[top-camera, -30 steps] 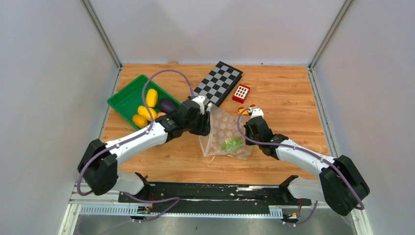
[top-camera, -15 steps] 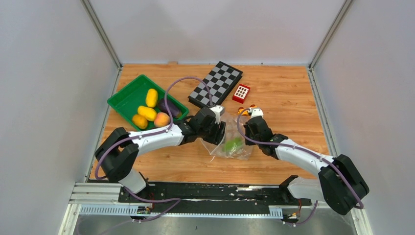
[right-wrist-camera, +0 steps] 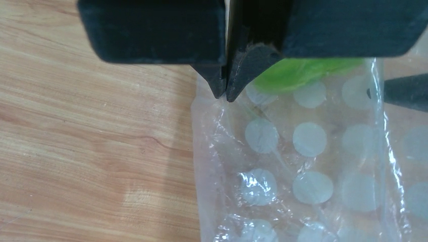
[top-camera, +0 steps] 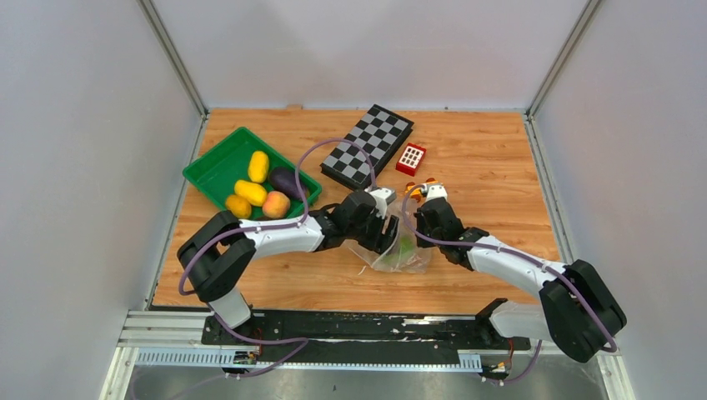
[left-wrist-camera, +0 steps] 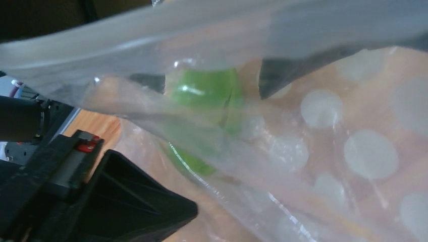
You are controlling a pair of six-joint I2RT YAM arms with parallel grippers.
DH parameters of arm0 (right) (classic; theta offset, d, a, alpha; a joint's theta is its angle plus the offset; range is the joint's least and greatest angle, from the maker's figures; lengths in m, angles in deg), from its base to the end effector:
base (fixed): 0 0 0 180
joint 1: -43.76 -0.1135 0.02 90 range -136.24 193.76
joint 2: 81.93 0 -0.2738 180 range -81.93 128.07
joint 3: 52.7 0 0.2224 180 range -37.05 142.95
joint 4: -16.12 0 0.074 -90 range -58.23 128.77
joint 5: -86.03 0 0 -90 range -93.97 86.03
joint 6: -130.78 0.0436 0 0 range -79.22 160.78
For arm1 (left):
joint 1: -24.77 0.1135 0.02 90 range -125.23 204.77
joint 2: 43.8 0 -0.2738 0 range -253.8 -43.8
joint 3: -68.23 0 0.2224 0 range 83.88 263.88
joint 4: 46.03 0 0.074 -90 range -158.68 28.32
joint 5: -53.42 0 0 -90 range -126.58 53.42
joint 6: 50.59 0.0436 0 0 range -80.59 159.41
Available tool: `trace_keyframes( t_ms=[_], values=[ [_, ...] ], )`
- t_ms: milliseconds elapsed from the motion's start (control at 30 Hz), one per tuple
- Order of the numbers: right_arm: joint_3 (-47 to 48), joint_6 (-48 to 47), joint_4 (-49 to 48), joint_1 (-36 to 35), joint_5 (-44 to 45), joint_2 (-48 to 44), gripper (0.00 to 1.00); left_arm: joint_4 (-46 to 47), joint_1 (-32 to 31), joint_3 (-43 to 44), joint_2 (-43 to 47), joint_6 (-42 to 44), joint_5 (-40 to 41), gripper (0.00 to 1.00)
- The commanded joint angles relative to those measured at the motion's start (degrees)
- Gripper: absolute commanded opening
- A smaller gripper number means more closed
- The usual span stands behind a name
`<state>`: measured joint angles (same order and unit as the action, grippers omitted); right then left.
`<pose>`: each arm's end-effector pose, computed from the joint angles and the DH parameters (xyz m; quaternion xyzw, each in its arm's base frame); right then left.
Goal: Open the zip-top bag and remove the fake food
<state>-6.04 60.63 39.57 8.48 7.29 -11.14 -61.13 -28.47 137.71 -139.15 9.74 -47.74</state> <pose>0.1777 0.1153 0.1949 -0.0894 0.9241 0.0855 0.3615 0.1930 -0.2725 0.2125 0.2244 0.8782 -0.3397 0.2509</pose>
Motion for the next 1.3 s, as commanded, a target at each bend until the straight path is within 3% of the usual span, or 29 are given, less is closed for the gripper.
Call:
trace_keyframes(
  t_ms=[0,567,933,1267],
  values=[
    [0.38,0.37,-2.64,0.03,-1.08,0.6,0.01,4.06,-1.43,0.36,-1.38,0.28,-0.68,0.75],
    [0.74,0.14,-2.53,0.03,-1.5,1.19,0.01,2.56,-1.84,-1.67,-3.78,-1.42,1.9,0.71],
    [1.14,0.08,-2.65,0.02,-2.33,2.69,0.01,-3.55,-5.73,6.15,-10.69,0.41,6.22,0.71],
    [0.99,0.03,-2.33,-0.04,-1.12,2.24,0.01,-10.66,-5.95,4.65,-3.56,0.18,14.51,0.39]
  ],
)
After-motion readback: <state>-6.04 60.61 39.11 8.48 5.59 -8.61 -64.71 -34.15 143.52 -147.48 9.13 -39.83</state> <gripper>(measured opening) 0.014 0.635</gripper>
